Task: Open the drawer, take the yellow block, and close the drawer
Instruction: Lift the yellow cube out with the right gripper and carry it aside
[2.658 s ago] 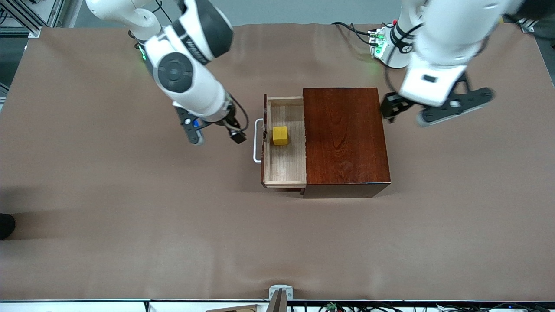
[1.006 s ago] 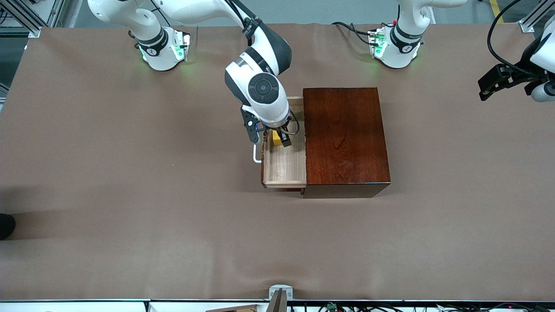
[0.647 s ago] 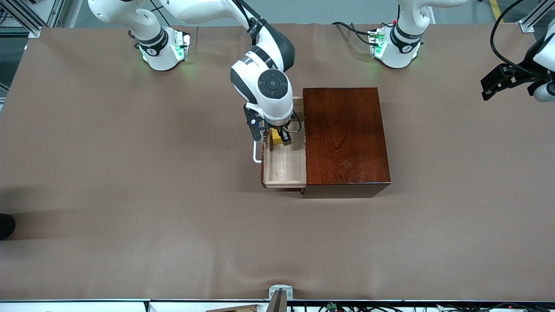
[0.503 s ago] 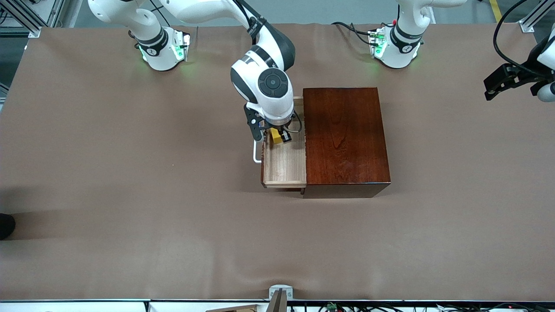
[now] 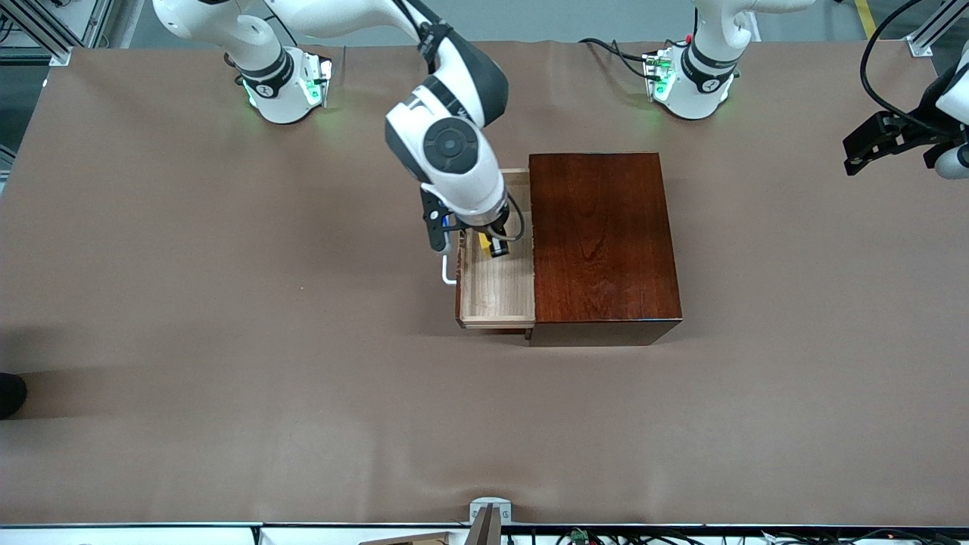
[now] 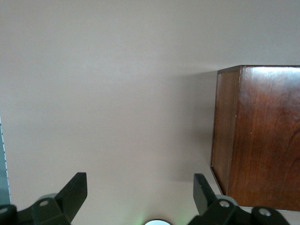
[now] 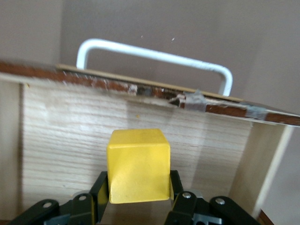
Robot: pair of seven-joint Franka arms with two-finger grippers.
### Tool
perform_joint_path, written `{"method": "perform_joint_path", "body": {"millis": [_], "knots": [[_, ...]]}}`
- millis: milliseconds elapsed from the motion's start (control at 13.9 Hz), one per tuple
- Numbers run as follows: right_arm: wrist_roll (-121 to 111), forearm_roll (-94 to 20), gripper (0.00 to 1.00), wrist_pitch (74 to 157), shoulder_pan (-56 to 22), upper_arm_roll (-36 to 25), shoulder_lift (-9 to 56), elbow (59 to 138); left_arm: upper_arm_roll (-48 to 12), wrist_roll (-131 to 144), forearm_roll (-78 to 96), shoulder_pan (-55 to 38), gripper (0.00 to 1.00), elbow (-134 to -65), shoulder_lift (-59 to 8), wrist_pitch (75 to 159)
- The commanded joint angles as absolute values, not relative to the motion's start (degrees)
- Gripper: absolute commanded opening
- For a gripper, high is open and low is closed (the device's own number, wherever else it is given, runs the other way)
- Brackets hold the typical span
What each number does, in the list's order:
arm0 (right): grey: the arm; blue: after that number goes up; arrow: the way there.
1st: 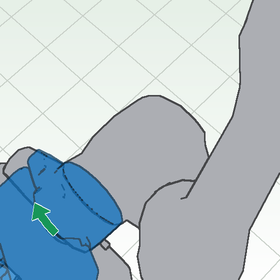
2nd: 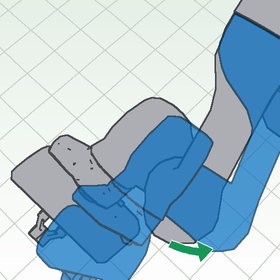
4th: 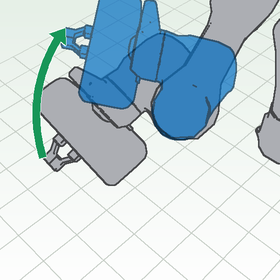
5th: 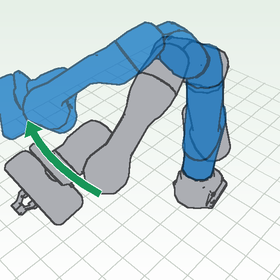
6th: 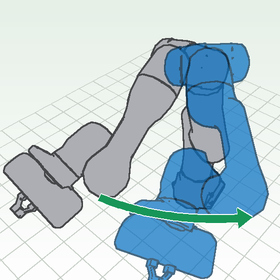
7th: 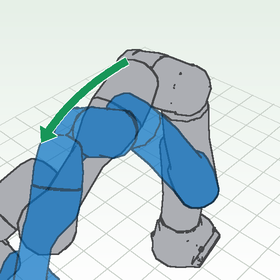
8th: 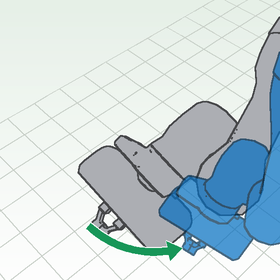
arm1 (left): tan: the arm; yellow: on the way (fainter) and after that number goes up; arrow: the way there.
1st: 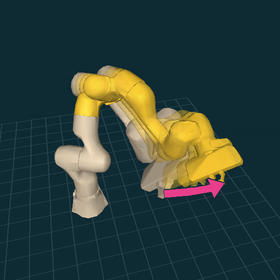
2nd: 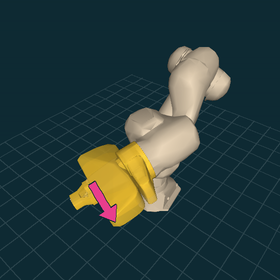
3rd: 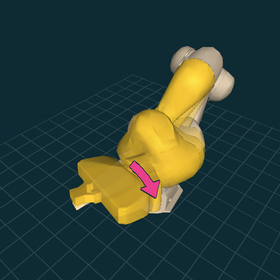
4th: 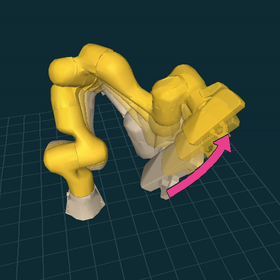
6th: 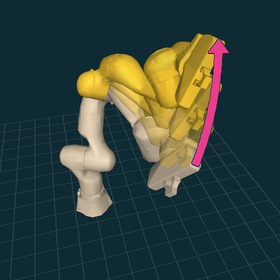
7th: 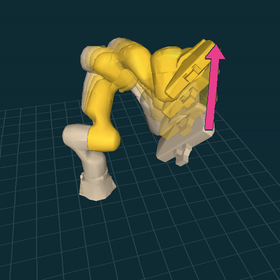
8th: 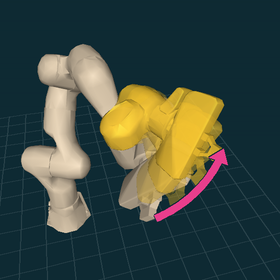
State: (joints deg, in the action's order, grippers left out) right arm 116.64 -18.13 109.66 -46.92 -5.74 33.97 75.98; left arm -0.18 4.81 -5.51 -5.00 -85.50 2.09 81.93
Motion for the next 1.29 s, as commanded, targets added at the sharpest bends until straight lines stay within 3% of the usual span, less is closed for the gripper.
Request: {"method": "perform_joint_path", "body": {"millis": [0, 216, 718, 1221], "knots": [[114.9, -19.26, 0.0, 101.19, -43.43, -5.18, 32.44, 73.83, -3.94, 2.37, -3.6, -0.36, 1.0, -86.31, 2.72, 82.0], [104.0, -18.46, 0.0, 93.36, -39.4, -5.27, 27.08, 74.27, -5.89, 2.37, -3.6, 1.32, 1.0, -87.1, 2.9, 82.53], [81.08, -18.55, 0.0, 85.27, -25.69, -5.27, 18.73, 74.71, -6.06, 2.37, -3.69, 1.67, 1.0, -87.19, 3.08, 82.62], [51.46, -14.96, 0.0, 80.95, -11.0, -5.36, 18.1, 77.24, -7.38, 2.46, -3.6, 2.99, 1.0, -87.72, 3.08, 83.5]]}}
